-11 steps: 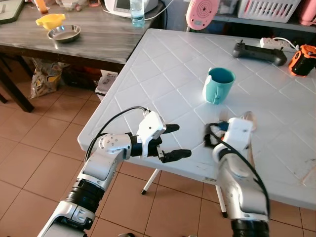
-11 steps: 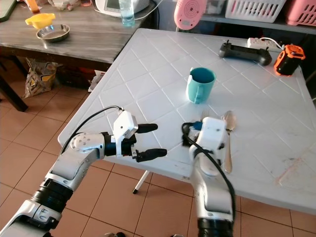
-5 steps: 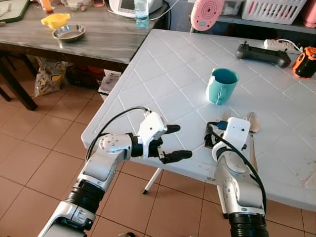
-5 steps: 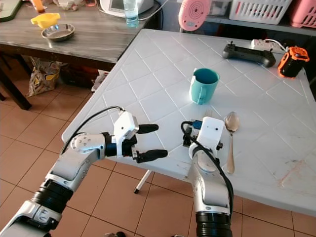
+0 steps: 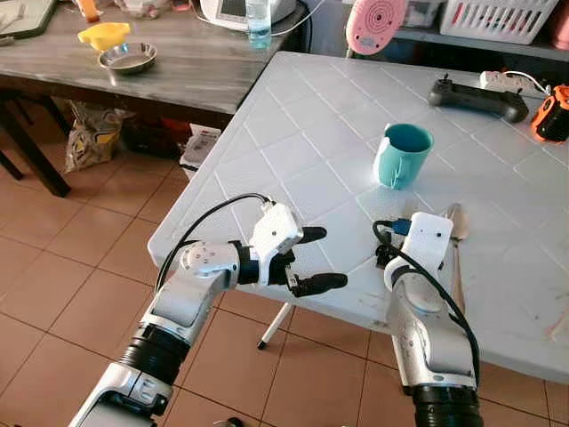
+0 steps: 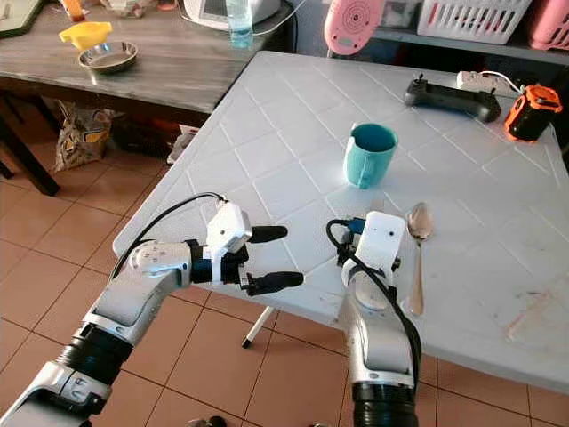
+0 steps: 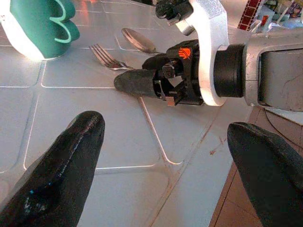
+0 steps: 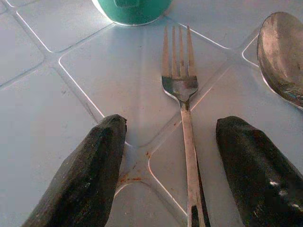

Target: Setting the table

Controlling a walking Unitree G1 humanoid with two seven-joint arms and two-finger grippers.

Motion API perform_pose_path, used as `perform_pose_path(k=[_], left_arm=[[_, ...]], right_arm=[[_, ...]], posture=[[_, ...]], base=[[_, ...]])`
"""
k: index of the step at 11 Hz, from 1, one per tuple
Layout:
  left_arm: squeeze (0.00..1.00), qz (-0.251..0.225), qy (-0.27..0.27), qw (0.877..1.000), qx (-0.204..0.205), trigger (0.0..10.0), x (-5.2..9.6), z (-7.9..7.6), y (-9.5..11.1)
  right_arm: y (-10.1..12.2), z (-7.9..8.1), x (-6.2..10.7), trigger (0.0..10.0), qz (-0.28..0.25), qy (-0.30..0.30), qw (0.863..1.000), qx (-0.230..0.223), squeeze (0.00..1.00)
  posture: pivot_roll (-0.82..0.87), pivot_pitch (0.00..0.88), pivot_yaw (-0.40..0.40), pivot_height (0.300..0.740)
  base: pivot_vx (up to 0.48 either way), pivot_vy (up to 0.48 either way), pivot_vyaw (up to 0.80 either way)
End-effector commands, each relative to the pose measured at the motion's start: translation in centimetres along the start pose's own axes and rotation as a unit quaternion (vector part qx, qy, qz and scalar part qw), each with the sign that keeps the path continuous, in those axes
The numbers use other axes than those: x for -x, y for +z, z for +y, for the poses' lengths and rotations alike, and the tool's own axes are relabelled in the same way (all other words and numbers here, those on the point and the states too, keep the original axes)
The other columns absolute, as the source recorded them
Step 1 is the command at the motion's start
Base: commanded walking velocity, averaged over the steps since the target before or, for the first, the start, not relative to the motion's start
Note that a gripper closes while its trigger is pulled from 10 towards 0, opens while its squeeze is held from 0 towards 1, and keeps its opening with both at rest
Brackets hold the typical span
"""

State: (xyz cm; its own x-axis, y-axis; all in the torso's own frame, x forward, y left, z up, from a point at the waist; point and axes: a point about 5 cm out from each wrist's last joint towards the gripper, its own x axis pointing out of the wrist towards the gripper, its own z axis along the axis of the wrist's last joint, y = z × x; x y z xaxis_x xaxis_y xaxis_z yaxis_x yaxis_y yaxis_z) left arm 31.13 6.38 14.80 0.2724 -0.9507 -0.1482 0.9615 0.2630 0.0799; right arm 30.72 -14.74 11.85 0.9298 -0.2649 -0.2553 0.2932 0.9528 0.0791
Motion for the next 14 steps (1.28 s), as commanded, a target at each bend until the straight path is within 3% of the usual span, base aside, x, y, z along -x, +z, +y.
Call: perform_pose_path(k=[1, 7, 8, 9, 14], left_arm=[[0.00, 0.007, -0.012, 1.000, -0.006, 10.0, 0.0, -0.3, 0.0], [0.00, 0.015, -0.019, 1.000, -0.007, 10.0, -0.2, -0.5, -0.2], [0.00, 0.015, -0.019, 1.000, -0.008, 10.0, -0.2, -0.5, -0.2], [0.00, 0.016, -0.019, 1.000, -0.008, 10.0, -0.2, -0.5, -0.2], [0.00, 0.021, -0.022, 1.000, -0.010, 10.0, -0.2, -0.6, -0.3]], right_arm=[[-1.9, -0.8, 0.2, 10.0, 0.045, -0.014, 0.999, 0.009, 0.00], [-1.8, -2.2, 0.7, 10.0, 0.039, -0.040, 0.998, 0.014, 0.00], [-1.7, -2.5, 0.7, 7.6, 0.036, -0.043, 0.998, 0.010, 0.00], [-1.7, -2.6, 0.6, 0.0, 0.035, -0.041, 0.998, 0.010, 0.00], [-2.2, -2.7, 0.5, 0.0, 0.041, -0.033, 0.999, 0.000, 0.00]], posture=[[-0.01, 0.149, 0.024, 0.740], [-0.01, 0.148, 0.028, 0.740], [-0.01, 0.148, 0.029, 0.740], [-0.01, 0.147, 0.030, 0.740], [-0.01, 0.152, 0.034, 0.740]], base=[[0.000, 0.000, 0.00], [0.000, 0.000, 0.00], [0.000, 0.000, 0.00], [0.000, 0.000, 0.00], [0.000, 0.000, 0.00]])
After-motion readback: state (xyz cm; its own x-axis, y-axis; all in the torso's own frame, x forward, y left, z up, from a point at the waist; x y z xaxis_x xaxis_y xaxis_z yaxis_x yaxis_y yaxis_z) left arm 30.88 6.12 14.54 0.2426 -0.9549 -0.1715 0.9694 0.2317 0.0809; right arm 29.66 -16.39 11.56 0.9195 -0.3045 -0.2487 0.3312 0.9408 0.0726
